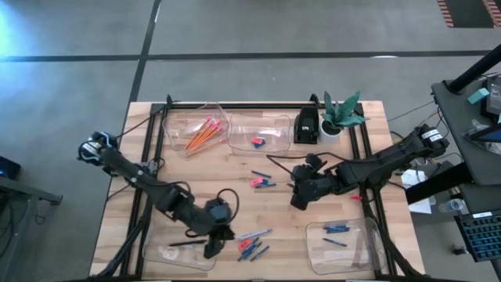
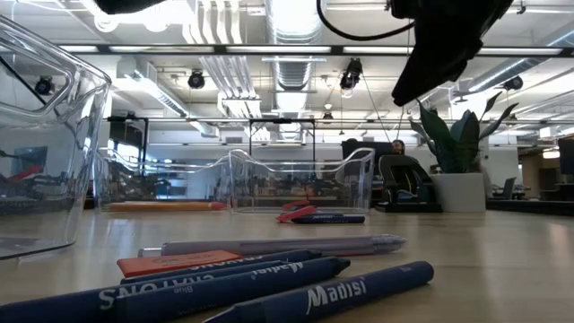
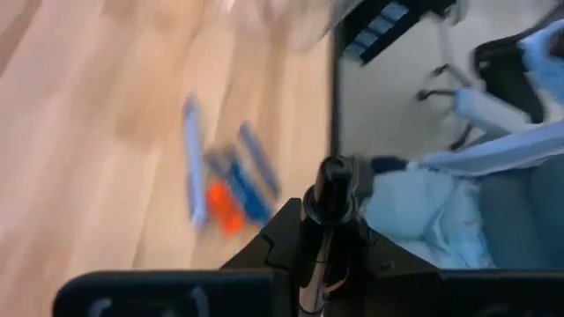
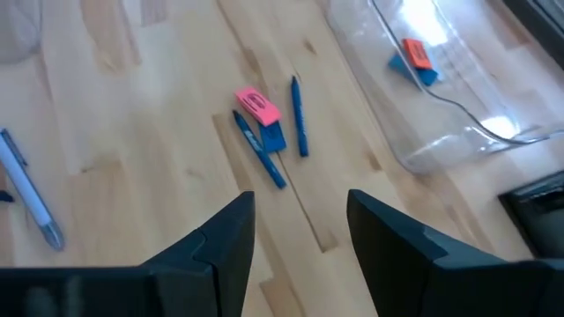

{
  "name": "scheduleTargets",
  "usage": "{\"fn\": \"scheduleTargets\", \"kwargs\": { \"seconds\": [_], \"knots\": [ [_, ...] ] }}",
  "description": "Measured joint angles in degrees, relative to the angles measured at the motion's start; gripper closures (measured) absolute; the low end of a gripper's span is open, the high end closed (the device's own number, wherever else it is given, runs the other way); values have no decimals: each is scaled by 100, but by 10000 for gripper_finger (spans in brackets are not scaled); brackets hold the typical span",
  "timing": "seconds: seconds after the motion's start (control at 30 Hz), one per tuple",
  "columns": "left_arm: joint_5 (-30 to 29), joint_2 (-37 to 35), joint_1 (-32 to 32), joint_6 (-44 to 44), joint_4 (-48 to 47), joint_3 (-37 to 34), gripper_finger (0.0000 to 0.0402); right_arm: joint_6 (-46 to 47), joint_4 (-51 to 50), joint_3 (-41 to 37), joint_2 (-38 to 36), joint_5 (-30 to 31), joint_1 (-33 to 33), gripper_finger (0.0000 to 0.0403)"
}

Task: Sort crayons/erasers/pens/pencils in bins
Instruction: Put the black pen into the bottom left transparent bin

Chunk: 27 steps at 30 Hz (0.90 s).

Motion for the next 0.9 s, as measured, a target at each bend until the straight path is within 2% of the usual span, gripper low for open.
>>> {"fn": "scheduleTargets", "kwargs": {
  "seconds": [0.1, 0.23, 0.53, 0.73, 0.9],
  "knots": [
    [-80, -156, -186, -647, -690, 36, 384, 0, 267, -126, 0, -2, 0, 231],
    [-105, -363, -486, -1218, -1092, -21, 384, 0, 622, -280, 0, -1, 0, 232],
    [-105, -265, -1305, -661, -2095, -261, 384, -150, 1169, -370, 52, 31, 0, 238],
    [-113, -125, -1396, -932, -2047, -597, 384, -550, 1698, -380, 382, 11, 0, 243],
    [-70, -81, -1417, -1158, -2045, -978, 384, -619, 1742, -380, 638, 4, -24, 242]
  ]
}}
